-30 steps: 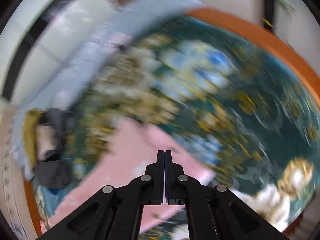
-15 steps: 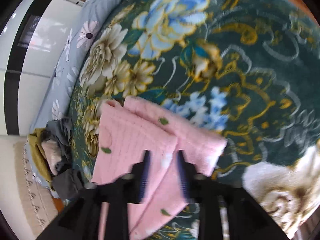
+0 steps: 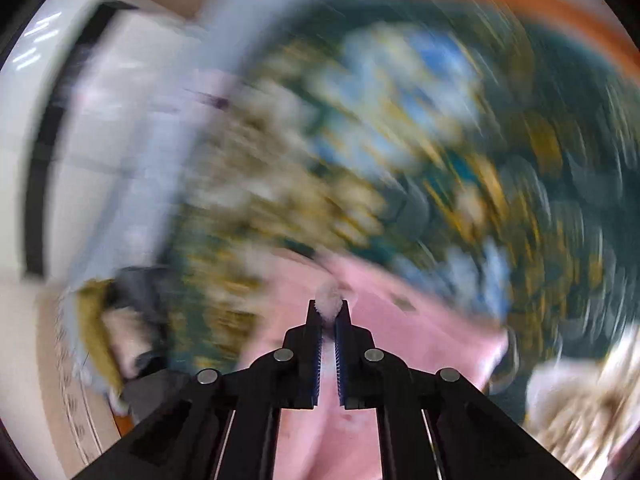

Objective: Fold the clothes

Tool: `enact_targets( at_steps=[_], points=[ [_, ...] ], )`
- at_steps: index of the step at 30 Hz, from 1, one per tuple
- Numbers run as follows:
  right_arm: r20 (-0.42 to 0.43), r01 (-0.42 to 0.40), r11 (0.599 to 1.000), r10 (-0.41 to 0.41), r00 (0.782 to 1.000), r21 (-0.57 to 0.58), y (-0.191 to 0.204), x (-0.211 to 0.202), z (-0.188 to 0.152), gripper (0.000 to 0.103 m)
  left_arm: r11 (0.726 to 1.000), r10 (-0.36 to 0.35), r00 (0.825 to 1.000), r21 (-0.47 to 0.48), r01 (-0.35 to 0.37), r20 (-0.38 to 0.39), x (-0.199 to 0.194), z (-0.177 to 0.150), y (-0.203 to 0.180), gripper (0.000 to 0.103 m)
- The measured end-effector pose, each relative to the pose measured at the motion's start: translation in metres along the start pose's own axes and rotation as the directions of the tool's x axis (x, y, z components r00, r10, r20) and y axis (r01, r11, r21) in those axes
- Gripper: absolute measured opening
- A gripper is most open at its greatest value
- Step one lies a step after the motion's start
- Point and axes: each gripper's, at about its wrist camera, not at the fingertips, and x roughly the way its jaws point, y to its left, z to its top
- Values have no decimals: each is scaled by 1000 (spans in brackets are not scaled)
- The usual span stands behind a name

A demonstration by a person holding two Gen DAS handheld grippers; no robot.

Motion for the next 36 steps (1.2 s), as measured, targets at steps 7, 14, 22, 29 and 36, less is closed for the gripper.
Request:
enact_targets(
  at_steps=[7, 14, 22, 29, 36],
  points=[
    [-92, 200, 978, -194, 977, 61, -60, 17, -38, 6, 999, 29, 999, 31, -27, -45, -3, -8, -5, 3],
    [-142, 286, 957, -277, 950, 49, -90, 34, -56, 6, 992, 121, 990, 27, -120, -66, 14, -8, -11, 3],
    [-146, 287, 958, -279, 949, 31, -91, 33, -52, 6, 988, 151, 987, 41, -149, -60, 16, -11, -16, 3],
    [-168, 265, 964, -257, 952, 24, -91, 32, -46, 14, 989, 147, 987, 40, -145, -64, 22, -6, -20, 3],
    [-181, 219, 972, -200, 963, 90, -112, 16, -50, 40, 990, 140, 988, 41, -138, -67, 20, -7, -20, 3]
  ],
)
